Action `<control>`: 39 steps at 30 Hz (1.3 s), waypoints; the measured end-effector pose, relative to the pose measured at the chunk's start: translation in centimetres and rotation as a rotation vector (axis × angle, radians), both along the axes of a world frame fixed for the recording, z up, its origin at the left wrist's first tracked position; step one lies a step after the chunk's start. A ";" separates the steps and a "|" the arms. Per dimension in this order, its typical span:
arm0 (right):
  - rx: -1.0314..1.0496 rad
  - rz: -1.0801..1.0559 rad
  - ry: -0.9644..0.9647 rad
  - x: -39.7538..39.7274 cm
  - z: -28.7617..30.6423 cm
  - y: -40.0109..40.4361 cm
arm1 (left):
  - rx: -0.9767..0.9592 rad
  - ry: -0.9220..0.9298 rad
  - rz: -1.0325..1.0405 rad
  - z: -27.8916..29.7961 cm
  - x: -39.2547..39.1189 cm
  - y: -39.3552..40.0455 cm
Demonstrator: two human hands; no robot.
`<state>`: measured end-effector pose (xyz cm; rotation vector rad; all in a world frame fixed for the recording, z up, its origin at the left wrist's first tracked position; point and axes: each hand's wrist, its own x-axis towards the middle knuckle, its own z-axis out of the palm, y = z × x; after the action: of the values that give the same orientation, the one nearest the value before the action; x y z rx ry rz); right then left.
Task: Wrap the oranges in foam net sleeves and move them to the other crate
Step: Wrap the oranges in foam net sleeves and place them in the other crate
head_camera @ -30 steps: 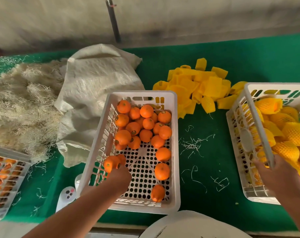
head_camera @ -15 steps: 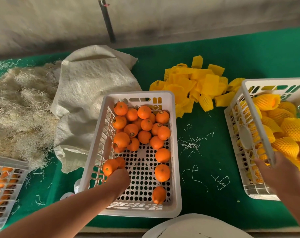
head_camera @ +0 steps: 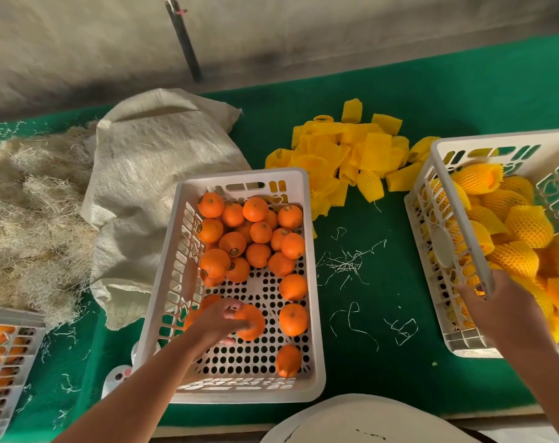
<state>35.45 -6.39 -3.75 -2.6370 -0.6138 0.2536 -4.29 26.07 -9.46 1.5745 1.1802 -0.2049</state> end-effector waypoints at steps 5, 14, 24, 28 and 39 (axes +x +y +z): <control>0.023 0.002 -0.010 0.1 -0.2 -0.1 | -0.029 -0.039 0.108 -0.2 -0.5 -0.1; 0.055 0.023 -0.034 0.6 -0.9 -0.3 | 0.178 -0.071 0.057 1.4 0.2 -0.8; 0.052 0.011 0.023 0.8 -1.1 -0.6 | -0.492 -0.688 0.484 7.3 4.6 -5.4; 0.042 0.002 0.044 0.8 -1.1 -0.6 | -0.619 -0.702 0.395 10.6 7.9 -7.6; 0.053 -0.033 0.062 0.7 -1.2 -0.7 | -0.847 -0.732 0.263 12.0 13.7 -10.2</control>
<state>36.17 -7.06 -4.91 -2.5751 -0.5489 0.3043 9.43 15.89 2.49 0.6303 0.5693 0.0543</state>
